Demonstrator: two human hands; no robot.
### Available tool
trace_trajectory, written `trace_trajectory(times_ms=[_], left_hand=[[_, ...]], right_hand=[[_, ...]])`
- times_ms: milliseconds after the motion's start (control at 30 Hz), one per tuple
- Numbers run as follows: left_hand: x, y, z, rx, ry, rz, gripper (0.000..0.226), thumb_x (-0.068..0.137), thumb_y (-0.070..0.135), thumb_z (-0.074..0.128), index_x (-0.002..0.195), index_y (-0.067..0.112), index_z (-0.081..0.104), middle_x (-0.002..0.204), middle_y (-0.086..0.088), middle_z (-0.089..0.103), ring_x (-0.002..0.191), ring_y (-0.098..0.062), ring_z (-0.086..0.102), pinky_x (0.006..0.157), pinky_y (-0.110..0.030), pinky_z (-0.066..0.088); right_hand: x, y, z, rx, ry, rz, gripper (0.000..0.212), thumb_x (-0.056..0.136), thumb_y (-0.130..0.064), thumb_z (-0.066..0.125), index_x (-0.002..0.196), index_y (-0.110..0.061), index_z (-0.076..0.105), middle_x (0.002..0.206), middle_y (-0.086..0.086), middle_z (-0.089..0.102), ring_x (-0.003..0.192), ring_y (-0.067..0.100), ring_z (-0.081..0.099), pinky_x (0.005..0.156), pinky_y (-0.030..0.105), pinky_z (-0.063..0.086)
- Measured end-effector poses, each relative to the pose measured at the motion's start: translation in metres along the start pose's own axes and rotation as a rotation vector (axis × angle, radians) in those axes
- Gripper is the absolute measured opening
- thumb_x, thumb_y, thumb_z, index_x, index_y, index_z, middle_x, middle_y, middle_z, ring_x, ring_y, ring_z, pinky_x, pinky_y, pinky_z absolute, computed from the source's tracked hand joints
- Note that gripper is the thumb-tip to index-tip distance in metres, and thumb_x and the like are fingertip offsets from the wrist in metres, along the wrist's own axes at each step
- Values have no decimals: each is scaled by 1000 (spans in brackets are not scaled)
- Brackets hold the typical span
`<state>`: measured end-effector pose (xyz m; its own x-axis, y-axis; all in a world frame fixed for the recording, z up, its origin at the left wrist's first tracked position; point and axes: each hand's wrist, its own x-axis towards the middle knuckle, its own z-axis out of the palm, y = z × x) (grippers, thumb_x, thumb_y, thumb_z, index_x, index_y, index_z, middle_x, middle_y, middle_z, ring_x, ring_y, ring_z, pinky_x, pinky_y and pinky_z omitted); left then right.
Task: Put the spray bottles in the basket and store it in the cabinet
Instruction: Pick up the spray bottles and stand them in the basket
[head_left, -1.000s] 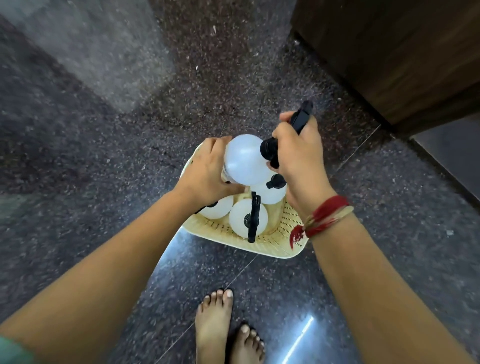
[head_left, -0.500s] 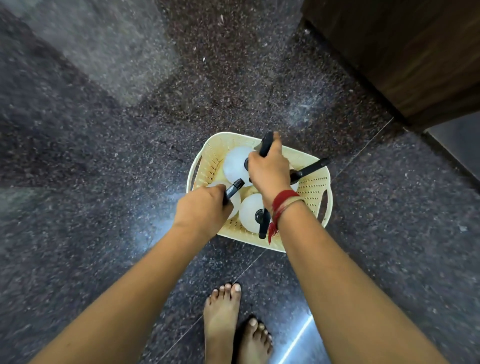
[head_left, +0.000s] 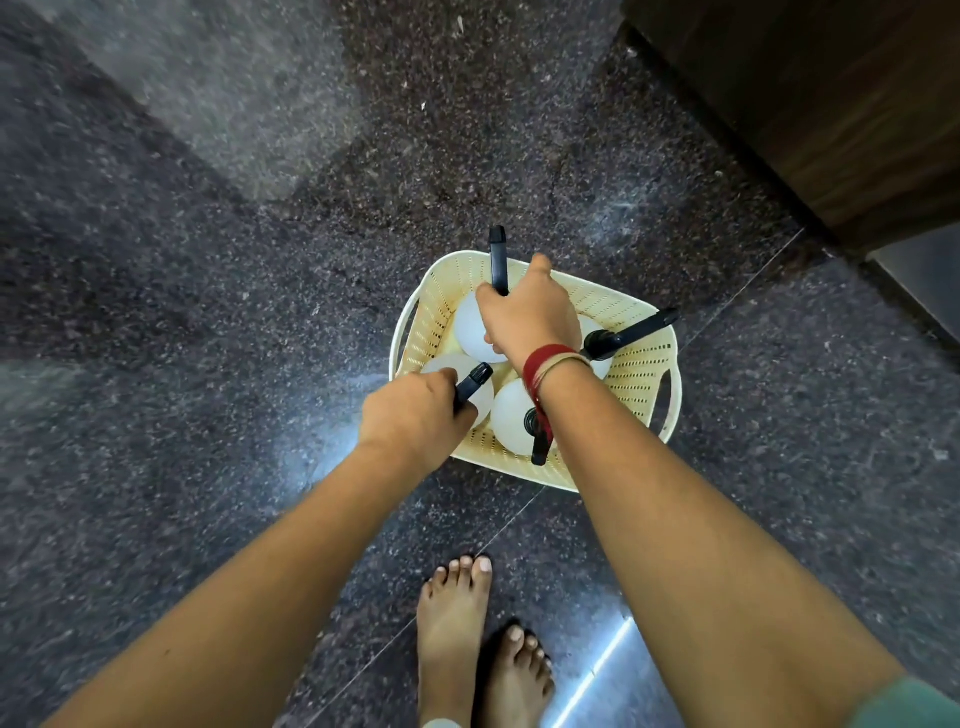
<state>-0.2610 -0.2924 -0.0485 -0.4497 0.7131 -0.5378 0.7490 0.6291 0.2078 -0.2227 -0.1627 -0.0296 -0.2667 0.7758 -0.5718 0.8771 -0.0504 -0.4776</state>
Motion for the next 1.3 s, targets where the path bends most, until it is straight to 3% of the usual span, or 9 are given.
trace_trajectory(times_ms=[200,367,600,767,833,867,933,1067,1300], left_hand=[[-3,-3,4,-29,-6,-14,24,88,38,42,93,17,52,76,-6,58,63,-28,51,50,-29,34],[-3,-8,5,-92,-117,18,28,90,41,42,101,15,47,83,-8,61,67,-29,50,56,-31,38],[-8,-1,3,-110,-161,-74,36,90,46,40,101,13,49,87,-6,65,75,-30,59,62,-34,46],[-19,0,-15,69,-11,-120,71,69,83,40,95,18,49,85,-5,62,85,-30,63,56,-30,36],[-22,1,-25,75,53,-107,76,65,86,38,96,18,49,80,-5,62,81,-30,64,51,-28,34],[-23,2,-30,61,72,-99,78,65,86,38,100,18,50,82,-5,64,81,-30,64,49,-27,34],[-24,6,-38,5,113,-84,81,68,84,39,112,17,51,93,-6,66,88,-30,63,53,-29,39],[-36,26,-48,-51,350,66,59,80,62,48,117,15,52,102,-7,65,95,-31,57,68,-38,45],[-60,35,-25,-6,265,64,44,82,47,53,117,21,50,116,-3,55,115,-27,46,85,-41,39]], right_hand=[[2,1,14,172,-26,68,52,89,-28,44,135,-7,31,93,18,72,85,38,70,76,50,58],[2,3,23,424,-42,209,56,88,-23,41,140,-9,25,70,14,70,50,27,68,56,38,59],[-4,-1,17,458,-84,265,68,87,-34,52,142,-8,21,110,20,68,90,35,69,83,52,57],[-26,10,-34,247,5,116,79,86,-50,55,147,-10,24,94,-1,65,88,30,70,82,43,58],[-40,25,-61,130,110,33,66,88,-51,53,141,-14,38,99,0,66,84,26,70,79,22,55],[-48,34,-72,75,172,10,60,89,-50,52,137,-17,43,94,-3,67,84,23,68,74,15,50],[-60,53,-84,12,223,16,54,88,-55,53,130,-21,48,87,-6,65,90,25,66,76,25,46],[-81,72,-63,65,-79,137,79,73,-76,51,131,-24,40,112,6,67,100,28,66,87,45,55],[-77,79,-21,43,43,-28,61,86,-35,58,140,-20,32,91,15,71,90,33,65,73,38,52]])
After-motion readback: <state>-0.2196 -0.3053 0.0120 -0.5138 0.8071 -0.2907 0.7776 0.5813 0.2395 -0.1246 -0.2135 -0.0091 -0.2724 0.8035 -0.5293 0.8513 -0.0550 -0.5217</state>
